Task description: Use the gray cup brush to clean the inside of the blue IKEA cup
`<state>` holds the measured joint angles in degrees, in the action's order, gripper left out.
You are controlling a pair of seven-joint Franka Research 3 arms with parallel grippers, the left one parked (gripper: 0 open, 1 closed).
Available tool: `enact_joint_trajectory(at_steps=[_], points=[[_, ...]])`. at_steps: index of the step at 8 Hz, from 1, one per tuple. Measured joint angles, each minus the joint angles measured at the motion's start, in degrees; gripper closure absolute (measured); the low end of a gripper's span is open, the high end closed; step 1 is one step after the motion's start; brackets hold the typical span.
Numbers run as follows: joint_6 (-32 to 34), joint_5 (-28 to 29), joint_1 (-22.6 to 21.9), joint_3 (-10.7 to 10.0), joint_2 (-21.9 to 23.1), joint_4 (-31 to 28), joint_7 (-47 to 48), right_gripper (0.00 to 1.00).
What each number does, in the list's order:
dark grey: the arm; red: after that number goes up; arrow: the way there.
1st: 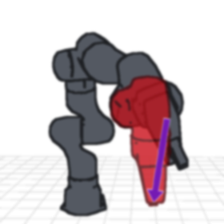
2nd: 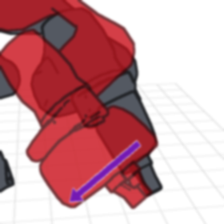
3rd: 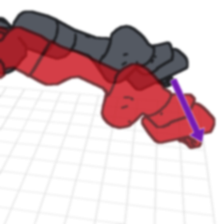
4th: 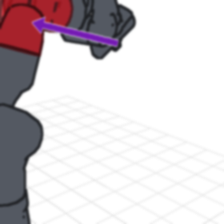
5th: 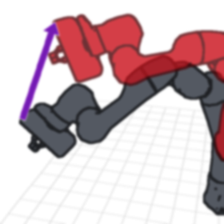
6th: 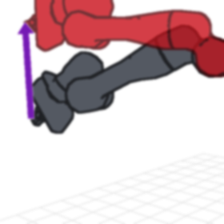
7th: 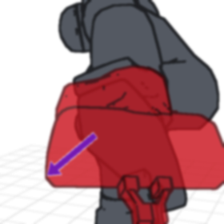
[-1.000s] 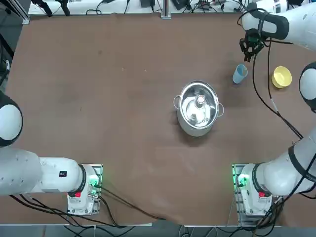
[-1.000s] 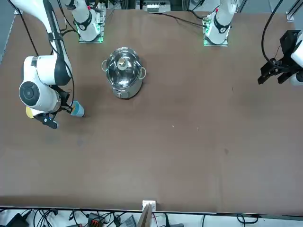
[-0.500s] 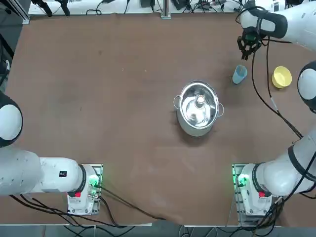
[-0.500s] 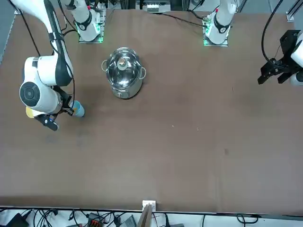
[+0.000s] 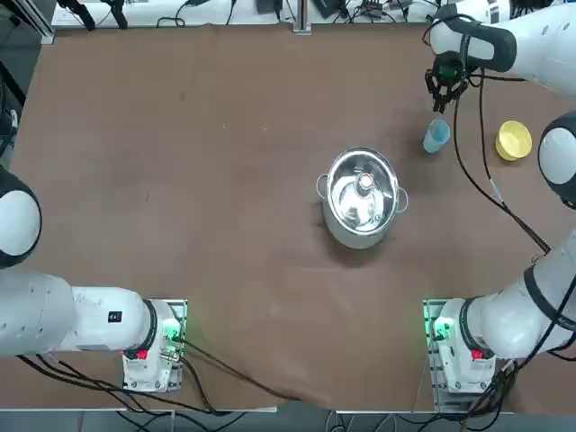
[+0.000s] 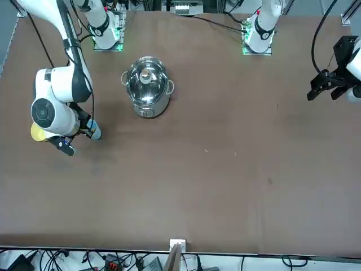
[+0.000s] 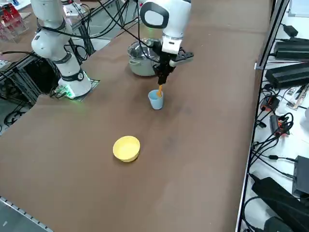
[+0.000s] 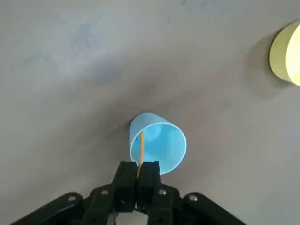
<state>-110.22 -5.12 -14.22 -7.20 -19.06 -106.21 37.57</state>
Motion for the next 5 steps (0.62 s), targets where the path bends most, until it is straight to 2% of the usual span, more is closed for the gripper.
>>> enact_joint_trajectory(at_steps=[5], points=[[4.53,-0.13,0.59,-1.14,0.01,0.68,0.18,0.96]])
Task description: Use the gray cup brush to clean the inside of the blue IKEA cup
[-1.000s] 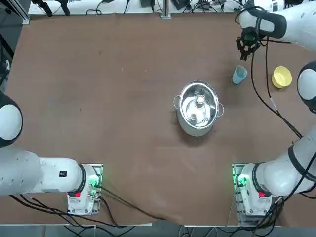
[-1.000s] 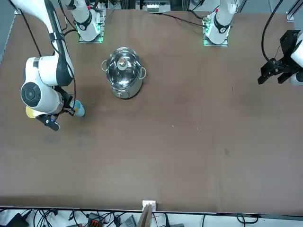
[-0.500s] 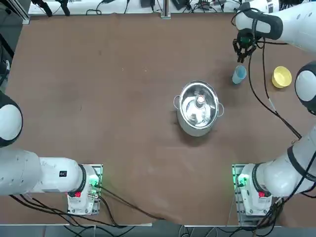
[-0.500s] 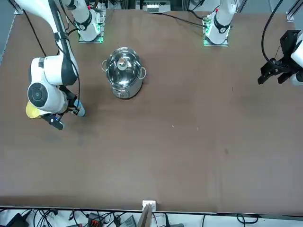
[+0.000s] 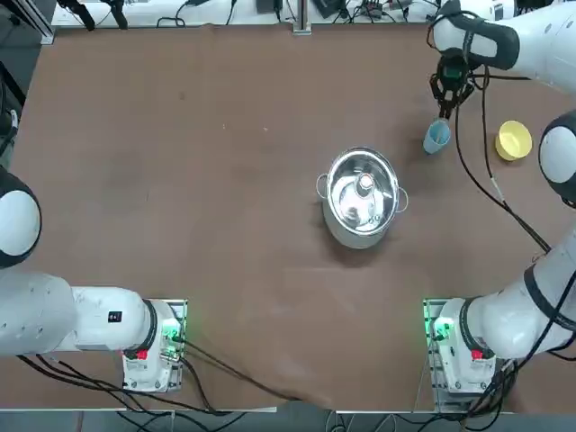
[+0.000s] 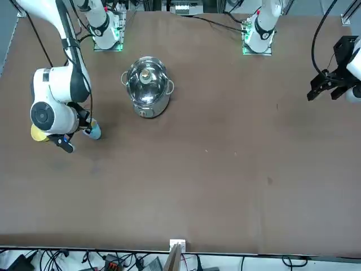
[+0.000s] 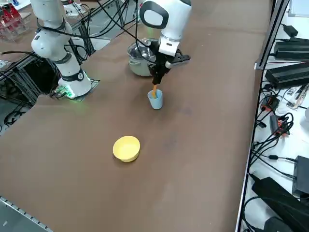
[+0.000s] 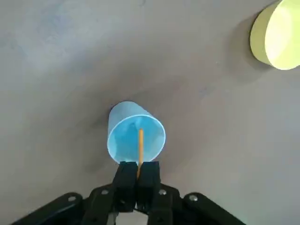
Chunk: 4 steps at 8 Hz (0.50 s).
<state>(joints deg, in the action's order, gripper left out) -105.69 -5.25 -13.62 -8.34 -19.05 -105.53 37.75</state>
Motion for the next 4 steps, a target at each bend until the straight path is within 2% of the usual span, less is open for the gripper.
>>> enact_joint_trajectory(at_steps=[4], points=[[0.08,-2.10,1.30,-0.57,-0.22,0.88,0.00,0.96]])
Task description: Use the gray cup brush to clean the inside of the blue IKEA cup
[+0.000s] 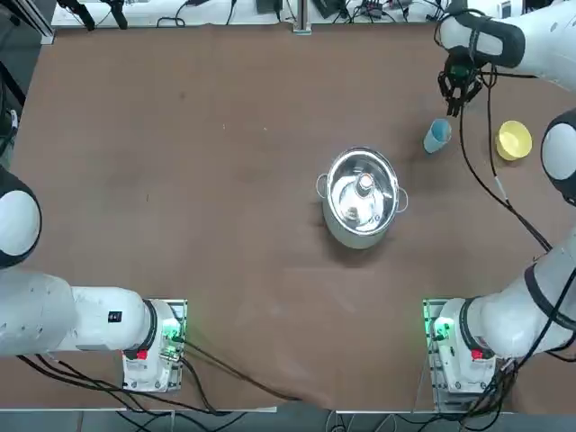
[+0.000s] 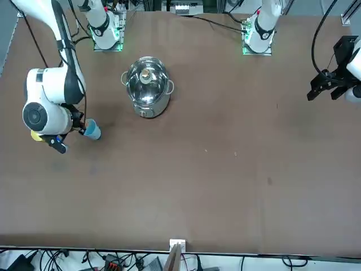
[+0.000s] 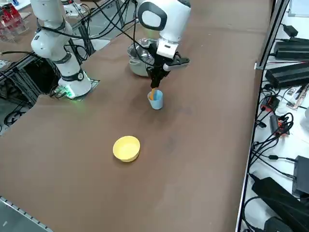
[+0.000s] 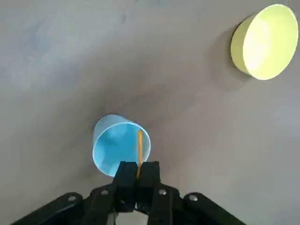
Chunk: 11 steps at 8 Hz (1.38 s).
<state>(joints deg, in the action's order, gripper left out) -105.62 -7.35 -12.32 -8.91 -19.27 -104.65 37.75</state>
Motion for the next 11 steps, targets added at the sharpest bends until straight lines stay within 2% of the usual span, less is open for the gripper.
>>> enact_joint_trajectory(at_steps=[3,8,11], points=[[0.00,0.14,-0.05,0.13,-2.01,3.22,0.00,0.96],[0.40,4.66,-0.60,0.68,-4.21,6.50,0.11,0.96],[5.11,5.01,-1.32,0.83,-4.32,6.54,0.15,0.96]])
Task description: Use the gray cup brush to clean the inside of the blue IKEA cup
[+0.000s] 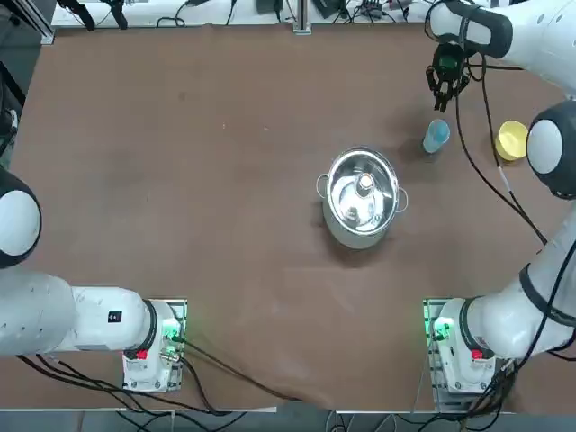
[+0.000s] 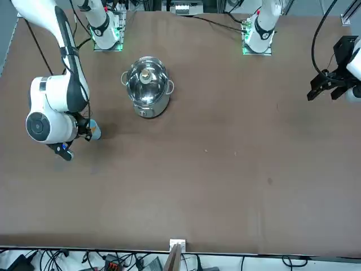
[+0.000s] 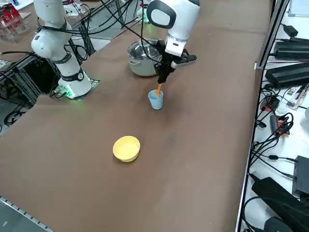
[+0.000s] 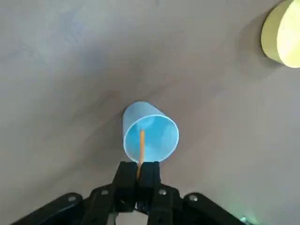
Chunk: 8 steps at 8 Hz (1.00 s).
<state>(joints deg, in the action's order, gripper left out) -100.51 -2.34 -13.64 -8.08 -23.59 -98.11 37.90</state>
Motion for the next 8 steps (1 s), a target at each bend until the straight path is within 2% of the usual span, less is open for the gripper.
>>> enact_joint_trajectory(at_steps=[8], points=[[2.40,-4.24,1.48,-0.71,-1.13,1.52,-0.03,0.96]])
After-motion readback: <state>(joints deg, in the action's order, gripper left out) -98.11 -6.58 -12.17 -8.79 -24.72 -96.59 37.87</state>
